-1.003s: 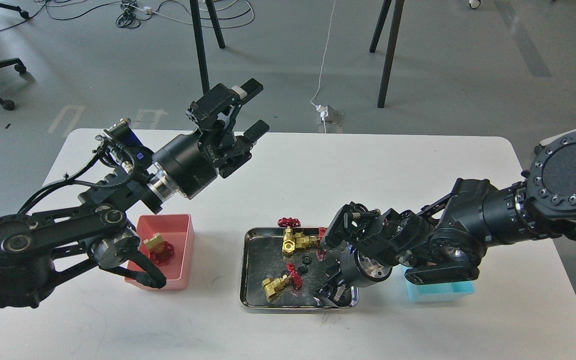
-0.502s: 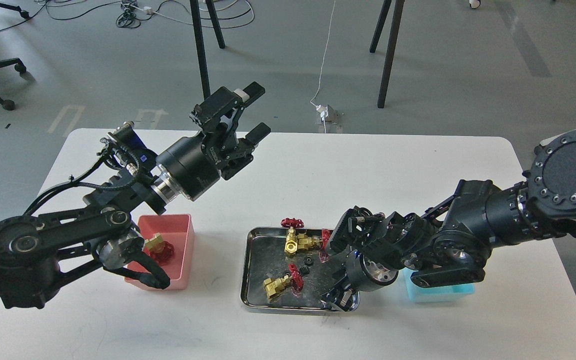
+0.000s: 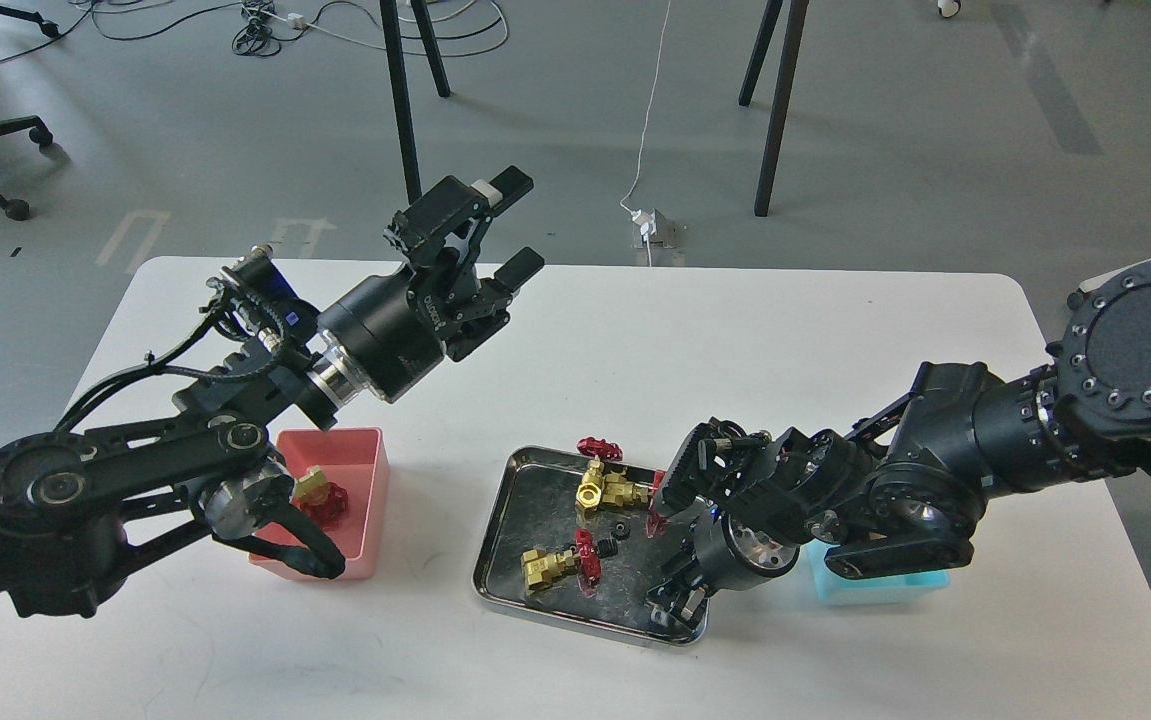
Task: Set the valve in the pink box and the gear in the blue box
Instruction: 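Carry the gear to the blue box and release it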
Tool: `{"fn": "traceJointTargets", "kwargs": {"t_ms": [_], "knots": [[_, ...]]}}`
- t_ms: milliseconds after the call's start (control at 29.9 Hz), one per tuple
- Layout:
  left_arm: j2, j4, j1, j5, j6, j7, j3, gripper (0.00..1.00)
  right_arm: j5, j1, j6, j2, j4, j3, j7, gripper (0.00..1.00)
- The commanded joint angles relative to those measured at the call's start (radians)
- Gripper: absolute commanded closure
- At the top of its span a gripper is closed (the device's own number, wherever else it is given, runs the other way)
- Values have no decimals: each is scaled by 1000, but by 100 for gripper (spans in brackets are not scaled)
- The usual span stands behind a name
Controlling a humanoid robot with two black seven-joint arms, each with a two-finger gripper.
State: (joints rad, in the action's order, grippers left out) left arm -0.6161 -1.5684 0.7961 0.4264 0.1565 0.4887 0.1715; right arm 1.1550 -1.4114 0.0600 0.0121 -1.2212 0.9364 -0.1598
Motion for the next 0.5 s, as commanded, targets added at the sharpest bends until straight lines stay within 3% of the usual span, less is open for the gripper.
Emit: {"fn": "traceJointTargets", "kwargs": {"t_ms": [0, 201, 468], "knots": [[6, 7, 0, 0, 0, 0, -3, 5, -1, -1, 0, 9, -1, -1, -4, 80], [15, 13, -2, 0, 0, 0, -9, 5, -8, -56, 0, 118, -12, -33, -20, 81], [36, 24, -14, 0, 0, 0, 0, 5, -3, -113, 4, 532, -122, -139, -57, 81]]}}
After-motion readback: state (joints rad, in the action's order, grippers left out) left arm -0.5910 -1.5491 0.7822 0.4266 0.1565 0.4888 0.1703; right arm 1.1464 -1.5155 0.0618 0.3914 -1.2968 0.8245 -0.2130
